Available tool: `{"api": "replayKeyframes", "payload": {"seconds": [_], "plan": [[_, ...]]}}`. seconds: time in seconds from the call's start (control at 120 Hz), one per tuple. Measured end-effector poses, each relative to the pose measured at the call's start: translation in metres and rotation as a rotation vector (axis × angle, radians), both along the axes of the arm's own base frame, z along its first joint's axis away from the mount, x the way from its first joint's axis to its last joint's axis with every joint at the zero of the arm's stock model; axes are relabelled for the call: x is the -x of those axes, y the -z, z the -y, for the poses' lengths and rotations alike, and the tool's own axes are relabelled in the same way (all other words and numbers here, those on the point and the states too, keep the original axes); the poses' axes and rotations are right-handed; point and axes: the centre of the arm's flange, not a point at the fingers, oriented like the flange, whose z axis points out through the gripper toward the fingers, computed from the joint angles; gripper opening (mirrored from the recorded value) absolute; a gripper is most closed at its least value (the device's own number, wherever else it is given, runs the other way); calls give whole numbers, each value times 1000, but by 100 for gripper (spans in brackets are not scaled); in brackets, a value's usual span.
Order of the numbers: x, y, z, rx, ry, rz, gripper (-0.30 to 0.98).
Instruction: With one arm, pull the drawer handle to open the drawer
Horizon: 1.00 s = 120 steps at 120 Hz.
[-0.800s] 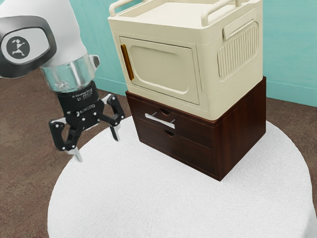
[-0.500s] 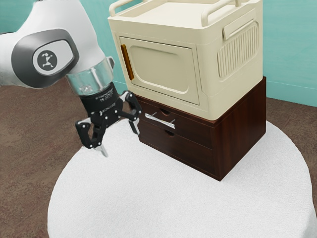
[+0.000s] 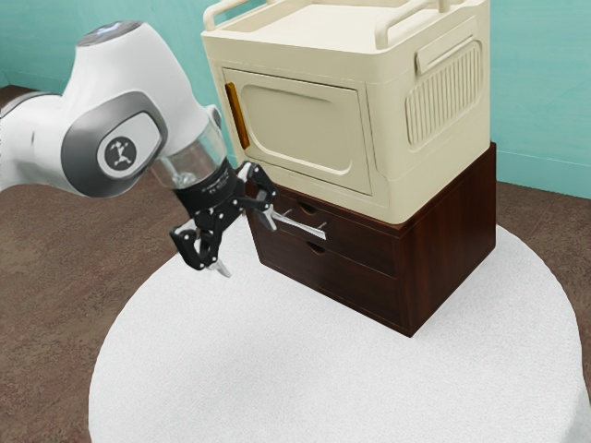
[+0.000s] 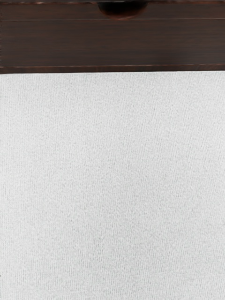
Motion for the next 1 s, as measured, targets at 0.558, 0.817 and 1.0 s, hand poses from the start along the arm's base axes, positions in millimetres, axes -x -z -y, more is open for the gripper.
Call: {"api": "replayKeyframes", "payload": {"seconds": [0.558,0.817,1.0], "plan": [[-36,18,-18,-44,-3,57,69],[-55,31,-29,-53,-5,68,69],[-63,32,-30,-57,3,80,69]]}}
